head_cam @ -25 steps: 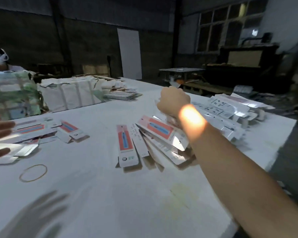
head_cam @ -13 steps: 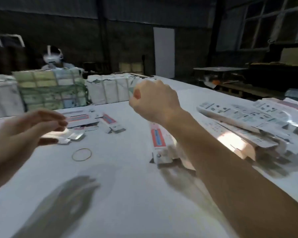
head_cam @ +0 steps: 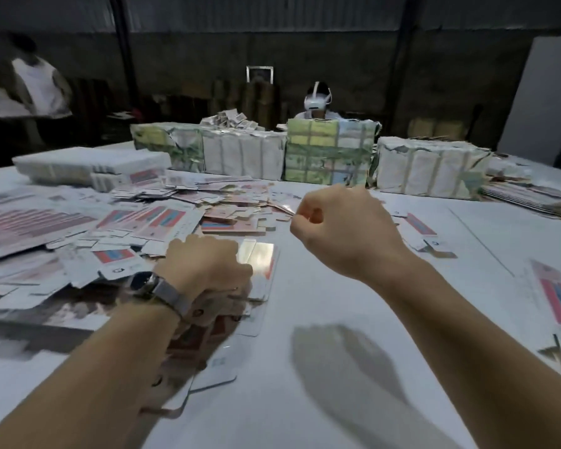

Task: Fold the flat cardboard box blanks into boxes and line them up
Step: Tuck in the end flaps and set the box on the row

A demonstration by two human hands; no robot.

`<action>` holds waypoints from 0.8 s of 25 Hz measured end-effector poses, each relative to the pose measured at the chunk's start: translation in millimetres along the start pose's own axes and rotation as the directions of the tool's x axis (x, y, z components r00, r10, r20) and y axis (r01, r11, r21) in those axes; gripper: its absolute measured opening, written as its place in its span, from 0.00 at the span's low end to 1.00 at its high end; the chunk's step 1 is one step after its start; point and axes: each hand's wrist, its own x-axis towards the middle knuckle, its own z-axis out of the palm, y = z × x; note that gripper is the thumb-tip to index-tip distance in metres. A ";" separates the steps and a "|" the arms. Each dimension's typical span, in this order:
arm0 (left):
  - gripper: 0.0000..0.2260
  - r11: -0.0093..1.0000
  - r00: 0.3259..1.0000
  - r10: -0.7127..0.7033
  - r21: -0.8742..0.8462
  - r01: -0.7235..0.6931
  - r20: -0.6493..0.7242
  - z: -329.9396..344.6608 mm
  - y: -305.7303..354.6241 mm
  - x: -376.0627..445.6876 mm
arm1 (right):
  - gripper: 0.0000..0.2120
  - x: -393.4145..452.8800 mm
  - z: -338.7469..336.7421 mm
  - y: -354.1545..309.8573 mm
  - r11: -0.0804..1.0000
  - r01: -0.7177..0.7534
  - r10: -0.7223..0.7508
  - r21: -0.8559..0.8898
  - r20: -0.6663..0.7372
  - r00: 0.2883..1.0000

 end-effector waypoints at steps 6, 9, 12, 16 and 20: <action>0.19 0.996 0.990 -0.084 0.020 0.086 -0.109 -4.7 -11.3 2.5 | 0.06 -6.4 16.7 -0.1 0.996 0.038 -0.036 0.086 -0.024 0.999; 0.15 0.991 0.976 -0.128 0.007 0.132 -0.175 -8.9 -14.1 0.5 | 0.07 -9.4 18.7 1.3 0.993 0.053 -0.052 0.103 -0.018 0.998; 0.12 0.985 0.974 -0.169 -0.057 0.162 -0.152 -12.3 -18.8 -2.5 | 0.07 -10.1 19.4 3.2 0.993 0.061 -0.059 0.104 -0.021 0.998; 0.07 0.998 0.959 -0.063 -0.002 0.065 -0.278 -12.4 2.1 -8.1 | 0.07 -10.1 19.2 5.7 0.993 0.070 -0.067 0.097 -0.030 0.997; 0.11 0.994 0.855 0.016 -0.080 -0.068 -0.519 -17.3 18.1 -17.8 | 0.08 -10.9 18.6 9.3 0.991 0.063 -0.056 0.121 -0.062 0.997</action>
